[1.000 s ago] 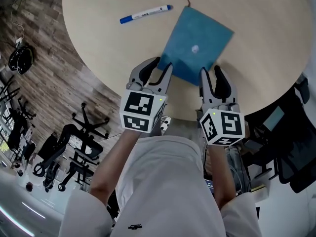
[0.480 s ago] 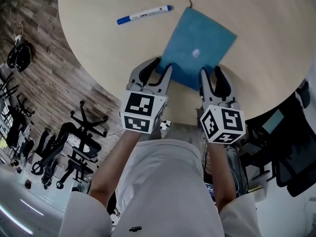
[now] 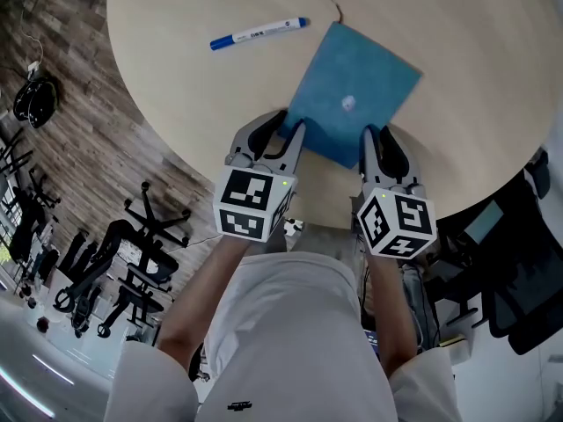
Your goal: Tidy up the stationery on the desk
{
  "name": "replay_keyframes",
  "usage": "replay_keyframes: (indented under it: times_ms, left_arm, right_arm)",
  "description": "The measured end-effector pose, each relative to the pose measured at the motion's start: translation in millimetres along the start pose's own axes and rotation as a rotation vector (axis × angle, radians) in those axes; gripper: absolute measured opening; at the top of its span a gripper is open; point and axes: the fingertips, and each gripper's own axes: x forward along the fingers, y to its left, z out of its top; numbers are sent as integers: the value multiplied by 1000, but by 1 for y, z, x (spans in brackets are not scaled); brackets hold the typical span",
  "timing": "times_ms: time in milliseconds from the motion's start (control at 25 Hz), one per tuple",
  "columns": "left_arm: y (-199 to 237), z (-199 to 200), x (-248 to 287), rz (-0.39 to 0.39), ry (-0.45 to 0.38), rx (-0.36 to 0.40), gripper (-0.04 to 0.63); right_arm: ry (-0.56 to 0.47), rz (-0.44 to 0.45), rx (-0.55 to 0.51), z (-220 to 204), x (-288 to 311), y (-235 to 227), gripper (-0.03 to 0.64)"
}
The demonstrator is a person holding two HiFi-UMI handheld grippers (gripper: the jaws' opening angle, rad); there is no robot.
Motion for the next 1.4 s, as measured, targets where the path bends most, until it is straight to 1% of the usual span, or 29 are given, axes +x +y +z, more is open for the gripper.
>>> replay_keyframes:
  times_ms: [80,360,600,800,880,1000,1120,1240,1400]
  left_arm:
    - [1,0,0,6,-4,-10,118]
    - [-16,2,3,-15,1,-22,86]
    - [-29,2,7,-22,-1,-30,75]
    - [-27,13,13,28,-27,-62,75]
    - [-28,16,16,36,-32,-60,75]
    - [-31,17,18,26,-36,-58,75]
    - [-32,18,18,41,-44,-61,75]
    - [-31,19,20,60,-54,-65,75]
    - [-32,24,22,65,-66,-56,75]
  right_arm:
    - [-19,-3,-3,3,-3,-2,101]
    - [-85,-50,-60,31,-10,-12,68]
    - [-97,-60,-109,47,-4,-20,64]
    - [-85,-52,-139,56,3,-26,64]
    - [-87,-57,-150,59,6,-29,64]
    - [-85,-63,-172,62,12,-34,66]
    - [-81,-55,-181,64,14,-34,66]
    - [-99,-54,-183,66,13,-34,66]
    - [-123,-43,-186,71,16,-37,66]
